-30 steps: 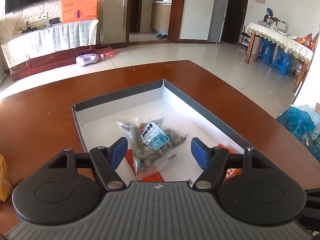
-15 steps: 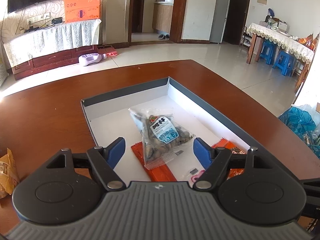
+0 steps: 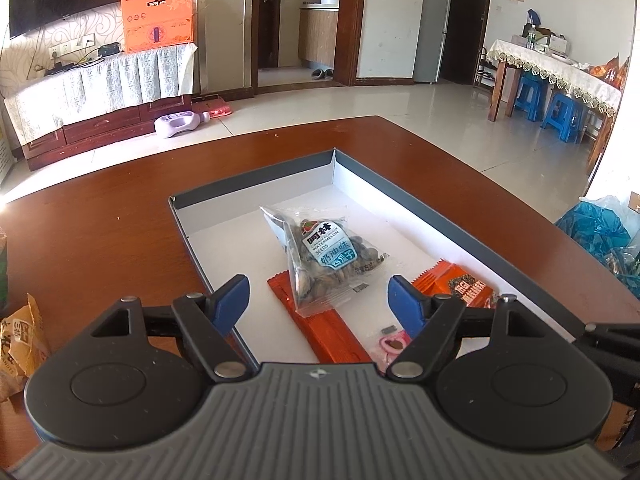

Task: Organize snacks
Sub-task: 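Lower the nut bag into the box and open the left tool, then move the left tool to the brown nut bag while the right tool approaches the white candy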

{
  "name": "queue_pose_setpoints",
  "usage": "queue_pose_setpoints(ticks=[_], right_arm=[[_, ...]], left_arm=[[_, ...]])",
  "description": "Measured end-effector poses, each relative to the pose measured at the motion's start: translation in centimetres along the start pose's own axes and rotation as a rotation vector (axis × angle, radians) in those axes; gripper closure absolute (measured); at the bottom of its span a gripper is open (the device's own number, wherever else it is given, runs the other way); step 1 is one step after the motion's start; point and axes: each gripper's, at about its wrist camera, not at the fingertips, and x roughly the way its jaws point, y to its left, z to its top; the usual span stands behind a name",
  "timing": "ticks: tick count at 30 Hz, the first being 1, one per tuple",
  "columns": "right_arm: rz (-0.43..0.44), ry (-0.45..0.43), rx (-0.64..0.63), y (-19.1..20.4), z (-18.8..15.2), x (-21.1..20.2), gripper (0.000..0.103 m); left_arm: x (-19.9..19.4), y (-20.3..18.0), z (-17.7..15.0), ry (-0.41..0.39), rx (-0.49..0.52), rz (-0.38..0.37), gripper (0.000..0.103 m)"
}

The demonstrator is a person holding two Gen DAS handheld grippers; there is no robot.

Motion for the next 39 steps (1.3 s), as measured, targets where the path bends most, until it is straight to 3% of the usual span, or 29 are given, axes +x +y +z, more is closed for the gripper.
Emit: queue_pose_setpoints(ticks=[11, 15, 21, 31, 39], right_arm=[[-0.008, -0.078, 0.017, 0.6, -0.2, -1.2, 0.047], [-0.022, -0.112, 0.059, 0.6, -0.2, -1.8, 0.033], [-0.006, -0.154, 0.064, 1.7, -0.1, -2.5, 0.033], [0.055, -0.183, -0.030, 5.9, 0.6, -2.2, 0.033], [0.150, -0.157, -0.124, 9.8, 0.5, -1.6, 0.033]], left_arm=[[-2.8, -0.5, -0.6, -0.031, 0.026, -0.015, 0.022], [-4.4, -0.6, -0.9, -0.046, 0.053, -0.009, 0.022], [-7.0, 0.4, -1.4, -0.066, 0.062, 0.013, 0.022], [-12.5, 7.3, -2.3, -0.105, -0.001, 0.111, 0.022], [-14.4, 14.3, -4.0, -0.078, -0.061, 0.226, 0.022]])
